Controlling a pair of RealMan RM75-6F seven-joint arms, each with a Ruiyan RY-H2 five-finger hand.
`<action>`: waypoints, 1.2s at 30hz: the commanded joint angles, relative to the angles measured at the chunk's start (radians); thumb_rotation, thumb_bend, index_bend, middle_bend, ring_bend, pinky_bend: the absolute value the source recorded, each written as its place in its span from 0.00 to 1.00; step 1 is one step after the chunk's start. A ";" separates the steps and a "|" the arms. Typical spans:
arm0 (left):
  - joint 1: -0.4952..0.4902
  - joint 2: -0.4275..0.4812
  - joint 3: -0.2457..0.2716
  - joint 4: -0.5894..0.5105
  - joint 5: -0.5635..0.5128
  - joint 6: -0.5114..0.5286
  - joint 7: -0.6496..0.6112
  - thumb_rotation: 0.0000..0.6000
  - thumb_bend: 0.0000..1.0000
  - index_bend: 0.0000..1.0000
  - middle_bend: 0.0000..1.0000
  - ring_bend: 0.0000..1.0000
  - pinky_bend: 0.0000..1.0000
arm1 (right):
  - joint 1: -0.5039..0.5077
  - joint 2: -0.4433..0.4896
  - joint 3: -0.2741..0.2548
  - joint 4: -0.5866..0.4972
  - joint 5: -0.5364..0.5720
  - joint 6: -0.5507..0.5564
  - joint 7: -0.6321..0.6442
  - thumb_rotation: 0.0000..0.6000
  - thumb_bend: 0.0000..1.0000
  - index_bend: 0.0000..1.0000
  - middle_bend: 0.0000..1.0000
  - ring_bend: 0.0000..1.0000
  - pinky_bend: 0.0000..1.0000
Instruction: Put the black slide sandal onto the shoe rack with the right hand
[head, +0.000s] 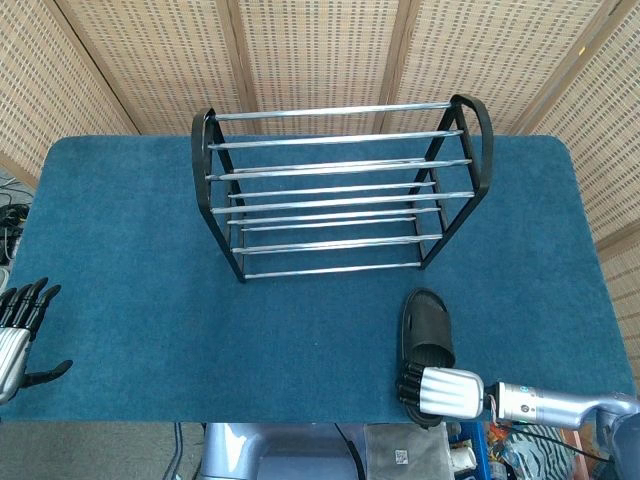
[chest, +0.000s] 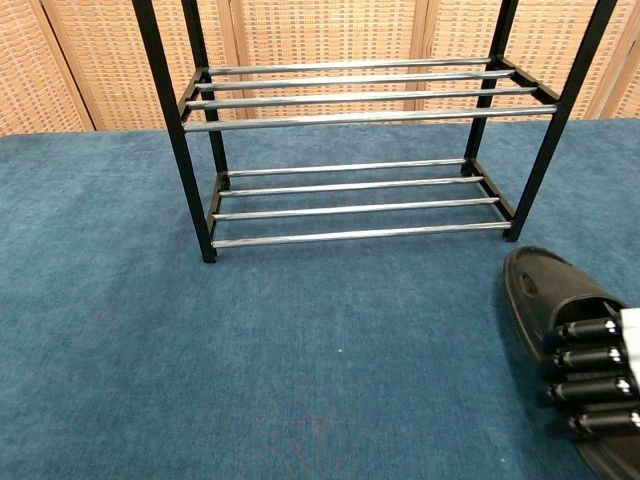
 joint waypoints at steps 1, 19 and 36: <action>0.000 0.000 0.000 0.000 0.000 0.000 0.001 1.00 0.05 0.00 0.00 0.00 0.00 | -0.015 0.040 -0.005 -0.043 -0.020 0.064 -0.049 1.00 0.67 0.61 0.56 0.44 0.41; -0.003 -0.005 0.002 -0.005 -0.001 -0.006 0.018 1.00 0.05 0.00 0.00 0.00 0.00 | 0.116 0.310 0.109 -0.350 -0.110 0.154 -0.245 1.00 0.70 0.61 0.56 0.44 0.41; -0.028 0.002 -0.024 -0.008 -0.068 -0.056 0.000 1.00 0.05 0.00 0.00 0.00 0.00 | 0.390 0.428 0.247 -0.392 0.029 -0.214 -0.007 1.00 0.85 0.61 0.54 0.44 0.41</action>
